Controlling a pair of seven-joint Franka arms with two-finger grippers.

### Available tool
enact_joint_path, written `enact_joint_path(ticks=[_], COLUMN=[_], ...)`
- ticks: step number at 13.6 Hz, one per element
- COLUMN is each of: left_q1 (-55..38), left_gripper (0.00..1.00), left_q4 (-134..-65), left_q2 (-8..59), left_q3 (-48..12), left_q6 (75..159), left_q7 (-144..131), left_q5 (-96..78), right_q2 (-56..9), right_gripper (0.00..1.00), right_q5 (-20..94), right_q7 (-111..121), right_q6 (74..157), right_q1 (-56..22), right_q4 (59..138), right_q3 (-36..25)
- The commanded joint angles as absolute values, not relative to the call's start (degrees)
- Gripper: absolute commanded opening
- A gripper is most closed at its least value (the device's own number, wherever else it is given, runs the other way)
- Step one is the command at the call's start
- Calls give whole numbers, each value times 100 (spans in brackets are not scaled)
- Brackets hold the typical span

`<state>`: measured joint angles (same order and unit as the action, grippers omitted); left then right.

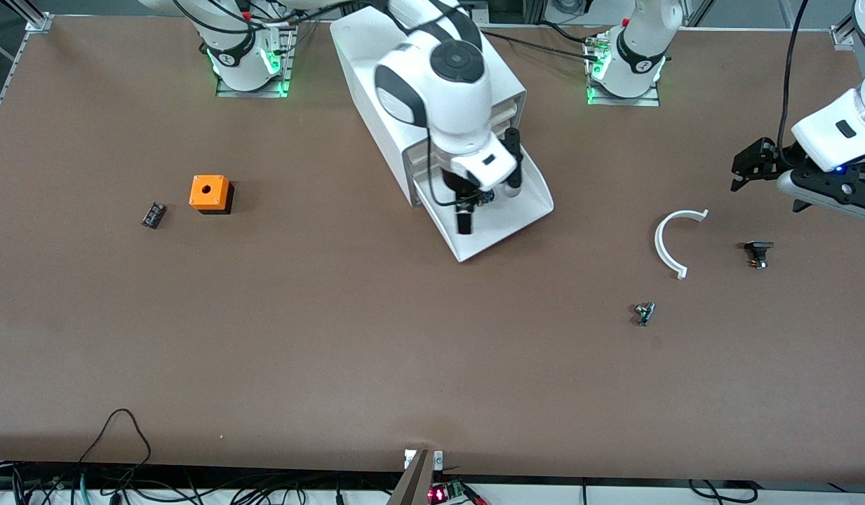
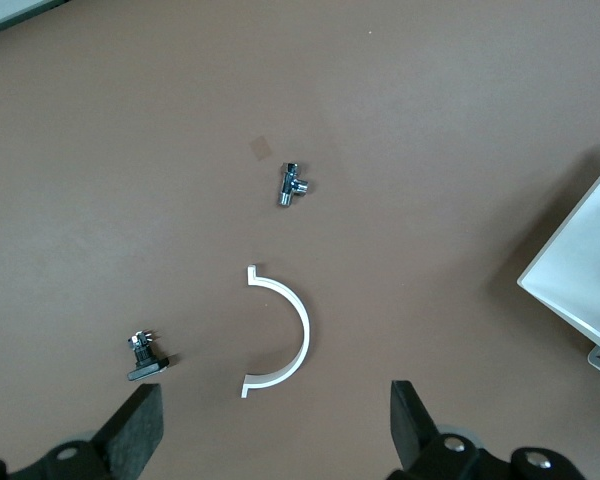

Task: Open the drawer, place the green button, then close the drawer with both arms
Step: 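Open the right gripper to drop the button into the drawer, then withdraw the right gripper to rest while the left gripper reaches the drawer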

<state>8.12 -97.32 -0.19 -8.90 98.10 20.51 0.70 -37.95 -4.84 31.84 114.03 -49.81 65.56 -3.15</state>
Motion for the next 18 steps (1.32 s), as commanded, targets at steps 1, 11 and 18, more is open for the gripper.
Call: enact_joint_path(ticks=[1, 11, 18], left_q1=[853, 967, 590], left_gripper=[100, 100, 100], left_q4=[-9536, -9308, -10141], left_q2=[97, 387, 746], left_q3=[-914, -888, -1238], left_q6=[9668, 9677, 10781], left_q7=[2004, 1978, 234], left_q5=[167, 176, 185], right_q2=[-3218, -2260, -1469], right_gripper=[100, 100, 100], right_q5=[-492, -475, -422], right_q7=[1719, -2434, -1846], right_q6=[11232, 9925, 9536], right_q1=[-4712, -3035, -751], right_q4=[7065, 7339, 8225], right_q3=[-606, -615, -274])
